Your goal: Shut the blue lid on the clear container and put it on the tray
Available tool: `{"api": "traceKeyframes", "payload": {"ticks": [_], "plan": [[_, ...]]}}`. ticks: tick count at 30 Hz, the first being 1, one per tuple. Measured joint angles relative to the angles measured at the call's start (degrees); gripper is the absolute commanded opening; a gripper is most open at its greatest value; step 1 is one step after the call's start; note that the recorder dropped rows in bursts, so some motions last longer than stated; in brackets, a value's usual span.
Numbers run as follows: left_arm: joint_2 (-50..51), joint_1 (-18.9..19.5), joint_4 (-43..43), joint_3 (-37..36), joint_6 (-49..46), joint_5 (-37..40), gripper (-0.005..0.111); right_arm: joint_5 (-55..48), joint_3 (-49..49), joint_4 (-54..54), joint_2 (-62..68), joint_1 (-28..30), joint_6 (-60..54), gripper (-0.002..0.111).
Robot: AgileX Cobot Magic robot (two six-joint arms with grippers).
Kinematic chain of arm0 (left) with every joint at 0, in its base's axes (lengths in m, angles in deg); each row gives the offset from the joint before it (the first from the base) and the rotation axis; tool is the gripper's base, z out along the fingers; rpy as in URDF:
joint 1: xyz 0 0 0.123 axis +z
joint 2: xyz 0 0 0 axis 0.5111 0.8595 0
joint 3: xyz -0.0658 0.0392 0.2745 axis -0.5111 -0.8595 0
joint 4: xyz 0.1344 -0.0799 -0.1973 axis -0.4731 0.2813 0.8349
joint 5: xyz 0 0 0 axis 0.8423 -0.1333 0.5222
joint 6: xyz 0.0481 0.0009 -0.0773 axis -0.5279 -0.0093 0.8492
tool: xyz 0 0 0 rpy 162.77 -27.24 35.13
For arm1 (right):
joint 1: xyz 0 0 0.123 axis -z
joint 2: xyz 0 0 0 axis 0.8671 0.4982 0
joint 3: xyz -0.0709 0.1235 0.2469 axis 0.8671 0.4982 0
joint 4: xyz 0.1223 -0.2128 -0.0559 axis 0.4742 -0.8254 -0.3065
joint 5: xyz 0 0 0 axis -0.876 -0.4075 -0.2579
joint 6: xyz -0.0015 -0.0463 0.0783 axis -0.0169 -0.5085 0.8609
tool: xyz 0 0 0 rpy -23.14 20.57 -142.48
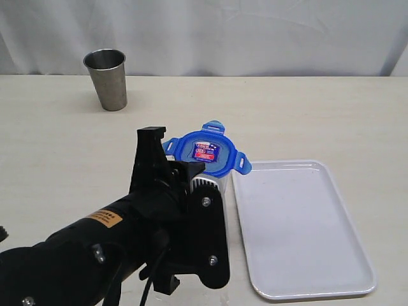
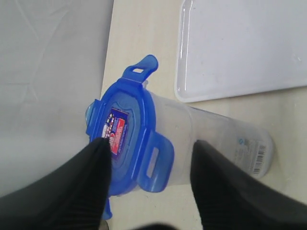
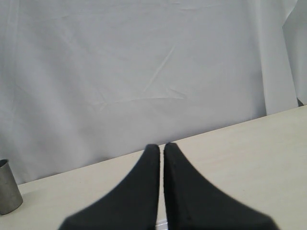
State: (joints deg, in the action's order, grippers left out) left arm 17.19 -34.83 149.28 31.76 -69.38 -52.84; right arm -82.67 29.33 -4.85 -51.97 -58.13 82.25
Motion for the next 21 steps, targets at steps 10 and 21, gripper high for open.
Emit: {"api": "traceKeyframes", "payload": {"ticks": [10,21], "plan": [[0.00,0.00,1.28,0.00,0.00,0.00,0.052,-0.23,0.00,0.00,0.00,0.00,0.00,0.004],[-5.92,-4.22,7.56,0.00,0.00,-3.61,0.052,-0.23,0.00,0.00,0.00,0.00,-0.11,0.004]]}}
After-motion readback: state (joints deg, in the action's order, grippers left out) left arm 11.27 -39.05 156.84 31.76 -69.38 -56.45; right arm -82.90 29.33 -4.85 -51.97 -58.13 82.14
